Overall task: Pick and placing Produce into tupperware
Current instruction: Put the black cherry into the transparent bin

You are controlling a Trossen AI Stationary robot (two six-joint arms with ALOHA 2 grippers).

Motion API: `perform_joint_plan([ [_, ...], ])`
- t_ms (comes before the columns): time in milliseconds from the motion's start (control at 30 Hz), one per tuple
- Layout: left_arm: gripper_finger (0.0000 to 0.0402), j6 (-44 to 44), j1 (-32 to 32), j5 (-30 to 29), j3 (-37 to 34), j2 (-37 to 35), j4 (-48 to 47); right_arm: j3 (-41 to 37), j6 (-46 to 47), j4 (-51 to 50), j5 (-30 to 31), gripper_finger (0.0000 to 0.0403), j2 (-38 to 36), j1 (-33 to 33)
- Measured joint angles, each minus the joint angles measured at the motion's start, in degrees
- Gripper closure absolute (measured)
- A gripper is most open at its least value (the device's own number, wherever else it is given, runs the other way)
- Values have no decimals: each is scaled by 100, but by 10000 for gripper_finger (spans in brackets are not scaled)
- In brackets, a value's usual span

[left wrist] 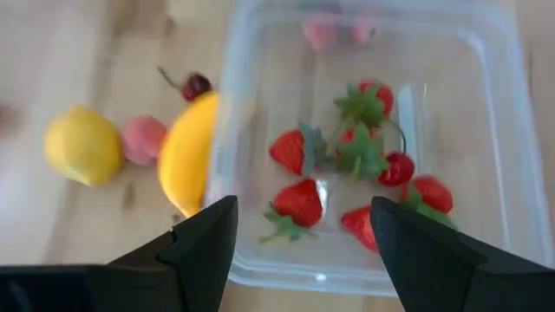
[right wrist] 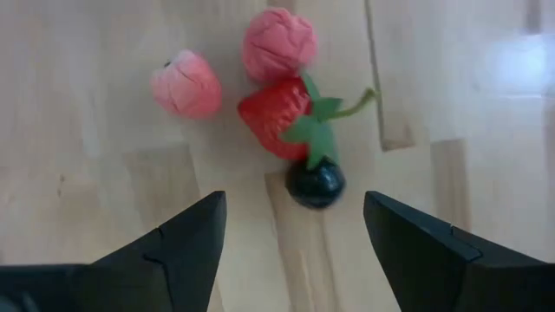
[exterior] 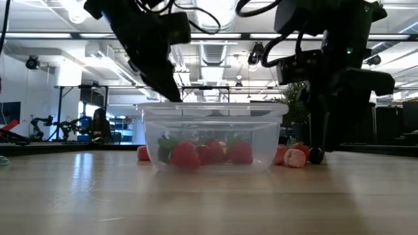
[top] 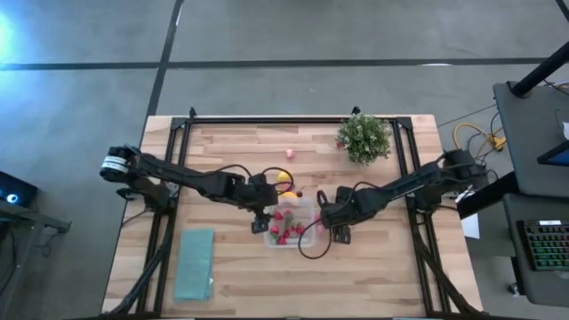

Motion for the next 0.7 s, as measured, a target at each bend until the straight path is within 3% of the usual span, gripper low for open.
perform_joint_plan([
  [267,152,143,5,-237,-14,-368,89,155,-196,-43,139,161,358,-1],
  [700,152,133,8,-293,-31,-428,108,104,18,58,157,252,342,-226],
])
